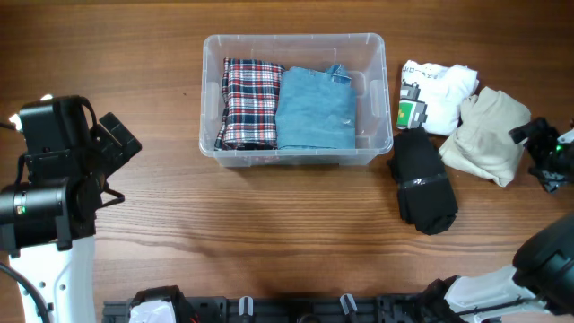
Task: Pack container
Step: 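Grasp the cream cloth bundle with the right gripper and lift, then place the cream bundle on top of the plaid shirt in the box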
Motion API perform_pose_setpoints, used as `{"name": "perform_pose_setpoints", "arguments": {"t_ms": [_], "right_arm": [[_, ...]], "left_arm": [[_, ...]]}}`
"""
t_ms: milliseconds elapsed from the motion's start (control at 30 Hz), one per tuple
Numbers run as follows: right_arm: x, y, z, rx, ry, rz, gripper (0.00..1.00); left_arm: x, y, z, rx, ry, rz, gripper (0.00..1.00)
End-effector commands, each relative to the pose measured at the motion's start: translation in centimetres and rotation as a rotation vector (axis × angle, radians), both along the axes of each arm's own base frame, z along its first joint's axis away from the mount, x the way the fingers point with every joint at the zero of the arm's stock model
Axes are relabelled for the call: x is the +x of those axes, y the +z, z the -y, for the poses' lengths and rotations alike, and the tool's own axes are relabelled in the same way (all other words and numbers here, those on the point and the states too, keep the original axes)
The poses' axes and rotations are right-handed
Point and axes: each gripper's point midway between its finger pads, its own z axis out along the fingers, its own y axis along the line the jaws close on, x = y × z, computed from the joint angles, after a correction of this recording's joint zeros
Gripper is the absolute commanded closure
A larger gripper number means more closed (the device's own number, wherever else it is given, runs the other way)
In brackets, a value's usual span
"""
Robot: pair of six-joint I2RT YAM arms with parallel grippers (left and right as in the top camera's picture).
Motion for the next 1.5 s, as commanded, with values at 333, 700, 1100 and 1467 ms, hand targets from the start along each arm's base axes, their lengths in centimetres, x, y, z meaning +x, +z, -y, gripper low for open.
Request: {"name": "perform_pose_setpoints", "arguments": {"t_ms": [333, 700, 1100, 1467], "right_arm": [[2.7, -2.4, -3.9, 0.216, 0.199, 0.132, 0.78], [2.9, 24.8, -17.7, -0.031, 0.536, 0.729, 0.89], [8.6, 22.9, -43.0, 0.339, 0.822, 0.74, 0.91], [12.2, 6.7, -53.8, 0.562, 0.65, 0.441, 0.89]], "left_arm": [[0.0, 0.0, -0.3, -0.003, 0.027, 0.005, 0.0], [0.0, 0.0, -0.3, -0.003, 0.027, 0.005, 0.0], [0.0, 0.0, -0.3, -0.003, 0.027, 0.005, 0.0], [0.0, 0.0, -0.3, -0.003, 0.027, 0.004, 0.0]]}}
